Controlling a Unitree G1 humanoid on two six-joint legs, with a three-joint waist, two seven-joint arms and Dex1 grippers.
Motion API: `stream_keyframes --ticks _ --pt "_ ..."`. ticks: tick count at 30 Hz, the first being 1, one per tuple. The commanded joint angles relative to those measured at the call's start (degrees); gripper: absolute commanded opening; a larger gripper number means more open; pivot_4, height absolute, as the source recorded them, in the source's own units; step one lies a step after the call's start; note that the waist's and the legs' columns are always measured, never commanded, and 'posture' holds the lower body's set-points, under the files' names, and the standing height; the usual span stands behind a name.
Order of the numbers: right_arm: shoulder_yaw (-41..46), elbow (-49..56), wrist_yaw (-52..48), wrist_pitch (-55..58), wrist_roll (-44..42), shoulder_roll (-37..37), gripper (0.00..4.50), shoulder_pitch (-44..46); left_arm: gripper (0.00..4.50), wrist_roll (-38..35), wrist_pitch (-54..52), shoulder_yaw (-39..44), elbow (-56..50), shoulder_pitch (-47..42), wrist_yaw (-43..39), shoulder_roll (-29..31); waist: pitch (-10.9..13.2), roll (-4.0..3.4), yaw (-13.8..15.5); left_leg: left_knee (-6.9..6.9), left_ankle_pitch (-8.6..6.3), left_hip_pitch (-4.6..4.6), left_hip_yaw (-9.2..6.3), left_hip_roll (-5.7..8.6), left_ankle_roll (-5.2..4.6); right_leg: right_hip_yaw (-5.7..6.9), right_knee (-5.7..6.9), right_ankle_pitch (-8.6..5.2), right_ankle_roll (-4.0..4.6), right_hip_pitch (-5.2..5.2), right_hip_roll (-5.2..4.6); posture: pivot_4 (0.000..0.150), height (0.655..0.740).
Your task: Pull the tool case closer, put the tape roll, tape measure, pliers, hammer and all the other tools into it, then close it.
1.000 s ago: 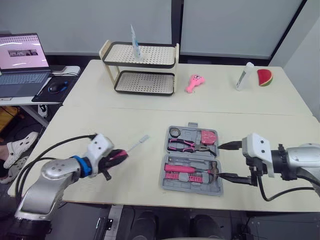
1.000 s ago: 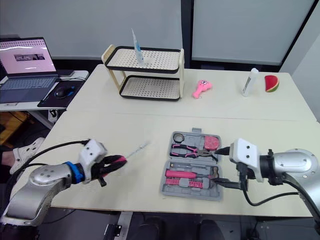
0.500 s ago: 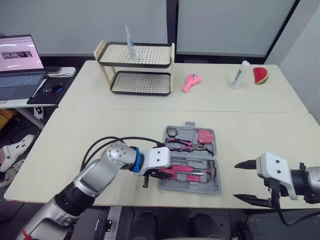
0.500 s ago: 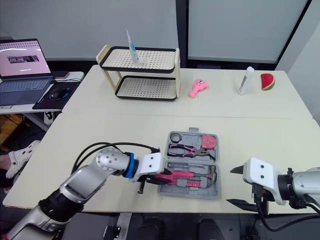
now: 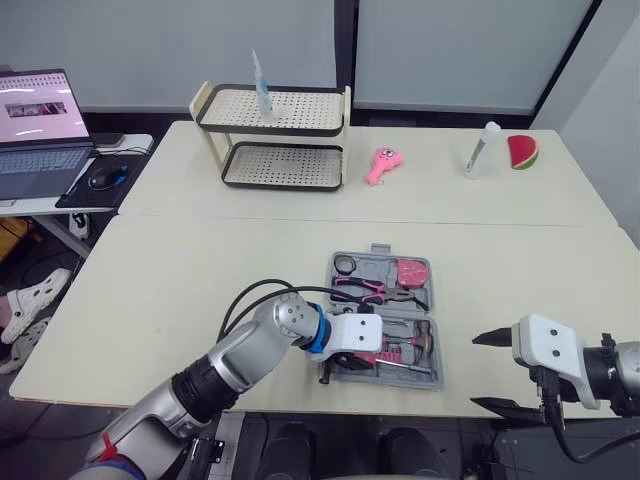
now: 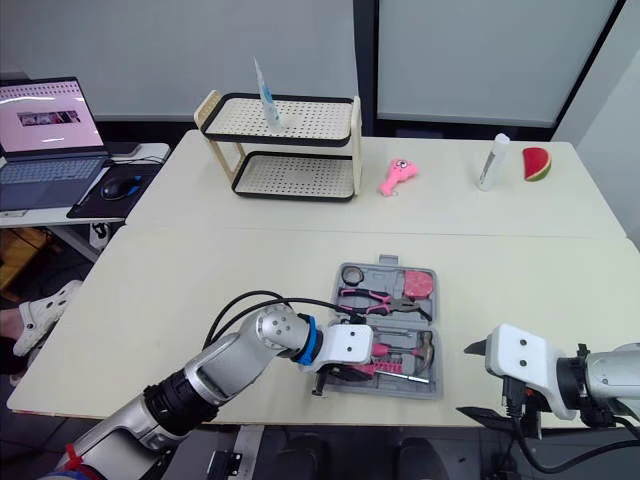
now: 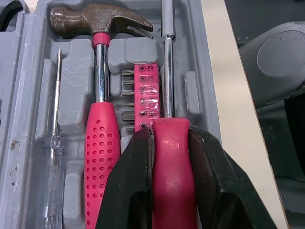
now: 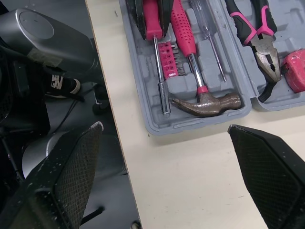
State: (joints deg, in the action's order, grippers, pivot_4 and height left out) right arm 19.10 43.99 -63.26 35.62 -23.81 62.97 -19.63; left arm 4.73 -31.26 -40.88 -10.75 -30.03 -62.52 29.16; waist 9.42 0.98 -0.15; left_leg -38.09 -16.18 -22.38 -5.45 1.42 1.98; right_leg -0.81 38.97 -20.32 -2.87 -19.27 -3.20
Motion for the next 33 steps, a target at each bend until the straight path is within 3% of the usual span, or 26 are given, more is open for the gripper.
stream_keyframes --ticks 1,23,33 --pt "0.9 1.1 -0.1 -0.4 0.0 0.4 4.5 0.2 0.72 0.3 -1.1 -0.4 -1.4 0.6 0.2 -0.6 0.0 0.0 0.0 0.0 0.0 0.0 0.0 0.0 0.0 0.0 0.0 0.0 0.0 0.0 0.0 0.15 0.729" --pt "-0.1 0.1 -0.9 -1.3 0.5 0.8 4.5 1.5 0.72 -0.6 -6.3 -0.4 -3.0 2.7 1.6 -2.6 0.0 -0.01 0.1 -0.02 0.0 0.01 -0.02 0.01 0.0 0.0 0.0 0.0 0.0 0.05 -0.01 0.15 0.729" --pt "-0.6 -0.2 -0.7 -1.1 0.6 0.7 4.5 2.6 3.93 -4.6 -10.3 3.6 -6.7 1.3 1.8 -3.2 0.0 -0.02 0.0 -0.03 0.0 0.01 -0.03 0.01 0.0 0.0 -0.01 0.0 0.0 0.06 -0.01 0.15 0.729"
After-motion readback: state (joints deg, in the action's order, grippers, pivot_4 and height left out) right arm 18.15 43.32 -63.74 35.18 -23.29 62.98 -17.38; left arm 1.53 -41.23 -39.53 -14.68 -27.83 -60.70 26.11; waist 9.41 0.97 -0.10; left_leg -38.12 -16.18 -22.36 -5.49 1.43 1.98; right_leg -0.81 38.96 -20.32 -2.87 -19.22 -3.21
